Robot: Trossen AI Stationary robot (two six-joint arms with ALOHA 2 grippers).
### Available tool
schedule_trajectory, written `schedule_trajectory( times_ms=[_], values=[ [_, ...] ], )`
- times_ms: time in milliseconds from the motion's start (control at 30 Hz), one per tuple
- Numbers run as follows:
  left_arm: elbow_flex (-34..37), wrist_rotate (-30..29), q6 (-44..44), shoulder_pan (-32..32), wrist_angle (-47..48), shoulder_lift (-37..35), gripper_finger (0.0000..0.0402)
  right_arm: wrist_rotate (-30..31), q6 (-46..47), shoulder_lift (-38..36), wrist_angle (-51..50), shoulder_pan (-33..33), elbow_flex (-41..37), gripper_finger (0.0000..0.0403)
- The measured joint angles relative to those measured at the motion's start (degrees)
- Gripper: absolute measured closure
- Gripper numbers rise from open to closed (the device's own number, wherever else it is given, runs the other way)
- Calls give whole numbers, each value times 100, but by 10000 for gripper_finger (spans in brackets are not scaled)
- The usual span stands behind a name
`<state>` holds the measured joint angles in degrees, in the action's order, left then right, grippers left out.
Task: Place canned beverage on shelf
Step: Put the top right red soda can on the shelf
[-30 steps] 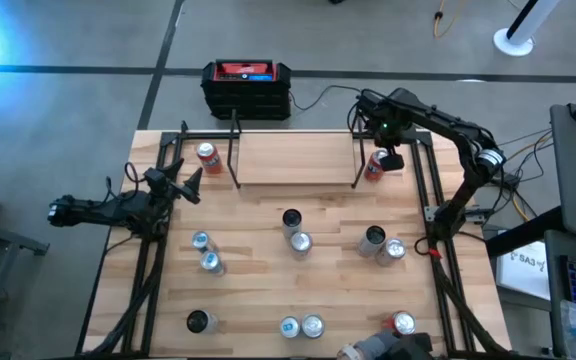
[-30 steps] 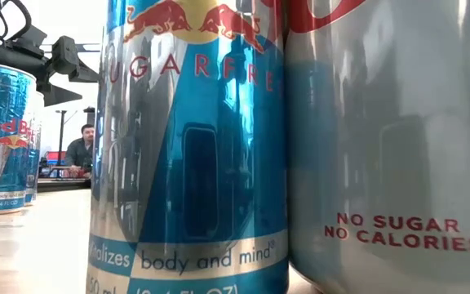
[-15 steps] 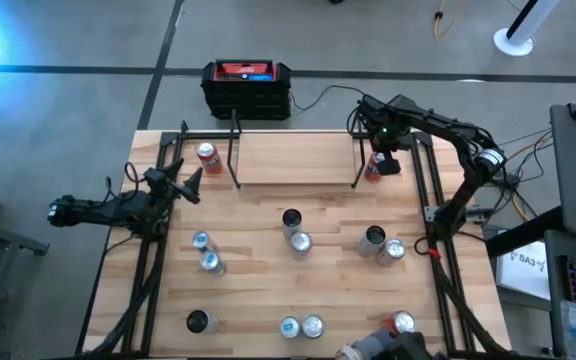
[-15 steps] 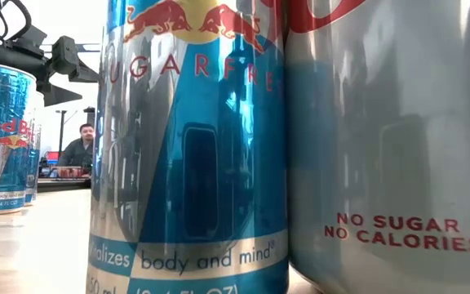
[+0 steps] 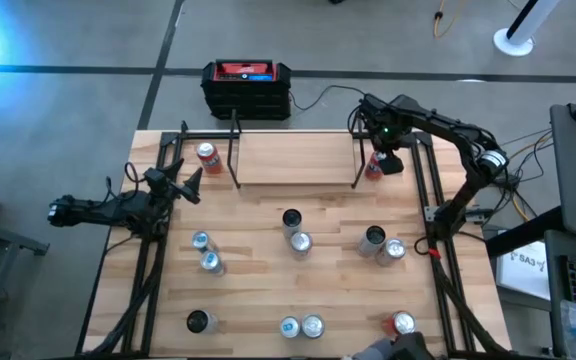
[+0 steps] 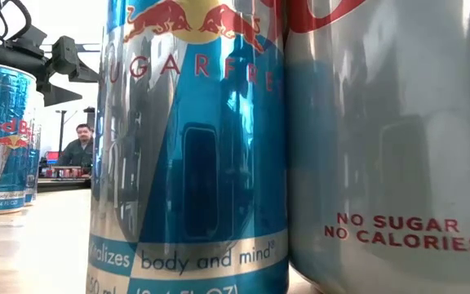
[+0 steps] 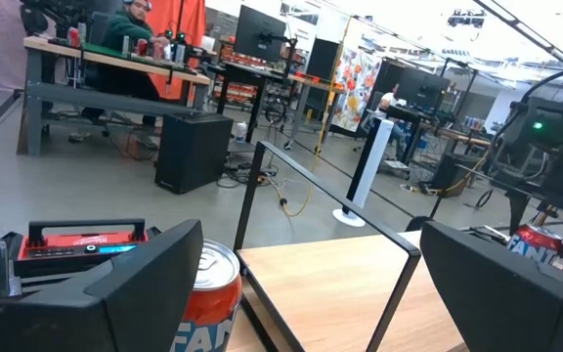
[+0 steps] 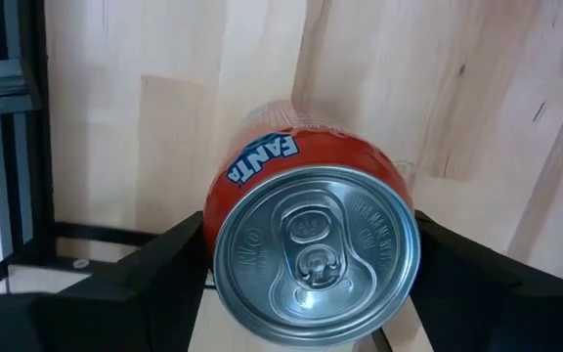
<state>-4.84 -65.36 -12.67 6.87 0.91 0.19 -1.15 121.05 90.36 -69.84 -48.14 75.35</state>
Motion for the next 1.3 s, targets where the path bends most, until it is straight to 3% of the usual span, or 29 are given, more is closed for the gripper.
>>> schedule_trajectory(
  times_ms=[467, 900, 1300],
  values=[
    [0, 0, -2, 0, 0, -2, 33, -190, -825, -914, -1041, 259, -36, 123],
    [-1, -2, -1, -2, 0, -2, 33, -196, -1088, -1883, -1620, 1495, -63, 123],
    [0, -2, -1, -1, 1, -1, 33, -404, -1571, -1654, -1464, 2586, -58, 123]
  ],
)
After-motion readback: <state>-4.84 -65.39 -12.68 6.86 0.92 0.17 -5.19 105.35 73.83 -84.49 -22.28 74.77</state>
